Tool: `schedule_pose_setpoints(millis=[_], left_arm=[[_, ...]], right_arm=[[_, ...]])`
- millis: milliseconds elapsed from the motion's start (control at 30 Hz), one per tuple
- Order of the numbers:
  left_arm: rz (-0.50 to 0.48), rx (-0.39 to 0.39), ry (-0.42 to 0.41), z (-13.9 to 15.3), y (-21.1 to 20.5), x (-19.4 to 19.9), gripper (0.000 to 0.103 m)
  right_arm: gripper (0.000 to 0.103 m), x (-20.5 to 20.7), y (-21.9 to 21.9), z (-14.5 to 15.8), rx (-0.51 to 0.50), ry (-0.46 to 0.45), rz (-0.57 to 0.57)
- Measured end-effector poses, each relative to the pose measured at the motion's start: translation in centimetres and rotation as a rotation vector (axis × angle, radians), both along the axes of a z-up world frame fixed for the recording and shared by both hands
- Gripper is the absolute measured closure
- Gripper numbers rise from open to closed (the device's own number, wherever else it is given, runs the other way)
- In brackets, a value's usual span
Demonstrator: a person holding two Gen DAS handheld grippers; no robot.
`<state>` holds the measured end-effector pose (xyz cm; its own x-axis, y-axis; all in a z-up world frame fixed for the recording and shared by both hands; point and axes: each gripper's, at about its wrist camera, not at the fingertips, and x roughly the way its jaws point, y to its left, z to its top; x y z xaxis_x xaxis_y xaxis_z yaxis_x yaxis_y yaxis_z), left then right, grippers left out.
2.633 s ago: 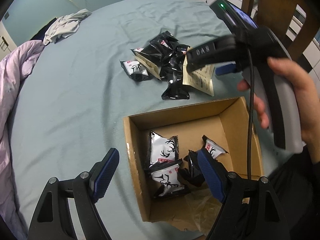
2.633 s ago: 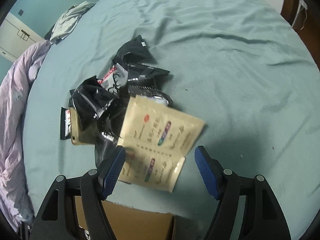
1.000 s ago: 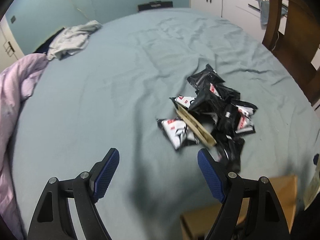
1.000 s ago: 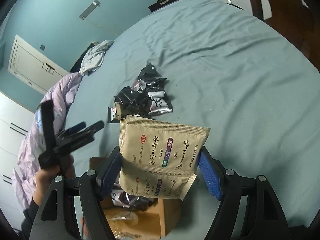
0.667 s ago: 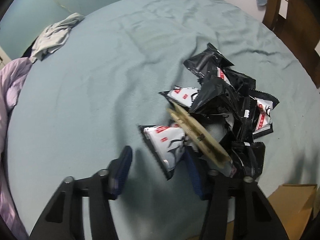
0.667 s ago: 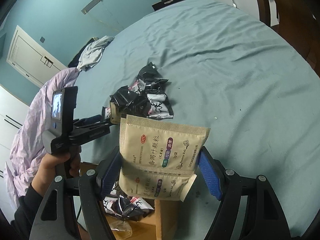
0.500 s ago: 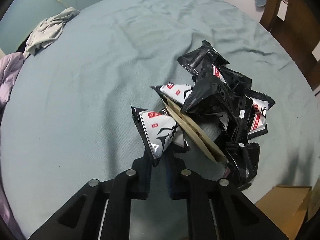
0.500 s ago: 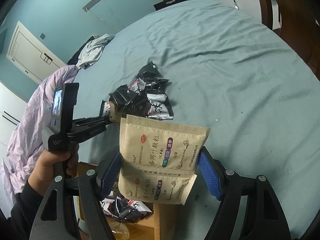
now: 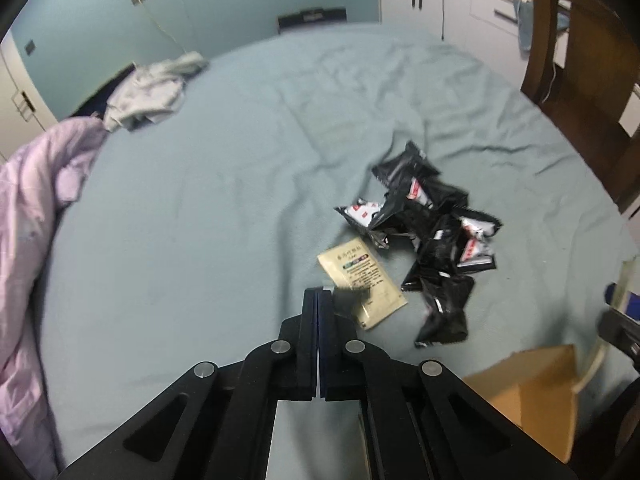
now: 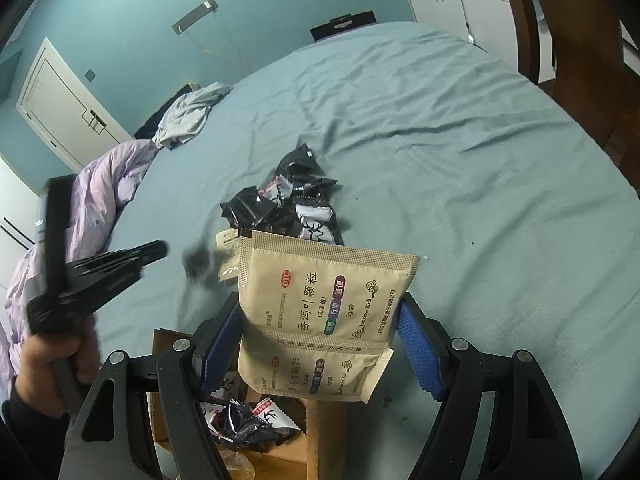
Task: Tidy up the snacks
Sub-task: 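Carry the tan sachet toward the box with the right tool while the left tool moves over the box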
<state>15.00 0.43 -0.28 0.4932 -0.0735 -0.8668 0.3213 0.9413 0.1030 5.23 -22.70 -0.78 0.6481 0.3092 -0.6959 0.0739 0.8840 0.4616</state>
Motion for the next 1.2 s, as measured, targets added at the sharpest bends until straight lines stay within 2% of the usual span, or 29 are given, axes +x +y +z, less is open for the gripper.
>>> schedule_pose_setpoints(millis=[233, 333, 400, 600, 700, 933, 1200], left_arm=[[-0.025, -0.059, -0.070, 4.5, 0.9, -5.4, 0.103], [-0.060, -0.074, -0.060, 4.9, 1.0, -8.2, 0.103], [-0.087, -0.054, -0.054, 4.8, 1.0, -9.8, 0.103], [-0.142, -0.068, -0.001, 3.6, 0.4, -12.6, 0.103], [-0.177, -0.060, 0.038, 2.5, -0.8, -13.0, 0.103], [-0.184, -0.120, 0.140, 0.8, -1.1, -13.0, 0.103], [-0.229, -0.041, 0.232, -2.9, -3.2, -13.6, 0.103]], right_arm=[[0.029, -1.4, -0.5, 0.6, 0.015, -0.022, -0.024], [0.029, -1.7, -0.5, 0.8, 0.006, -0.027, -0.034], [0.029, -1.8, -0.5, 0.8, 0.006, -0.029, -0.032], [0.029, -1.4, 0.2, 0.6, -0.011, -0.011, 0.000], [0.029, -1.2, 0.4, 0.7, -0.026, -0.009, 0.006], [0.029, -1.1, 0.6, 0.8, -0.028, -0.016, 0.010], [0.029, -0.8, 1.9, 0.7, -0.066, -0.029, 0.064]])
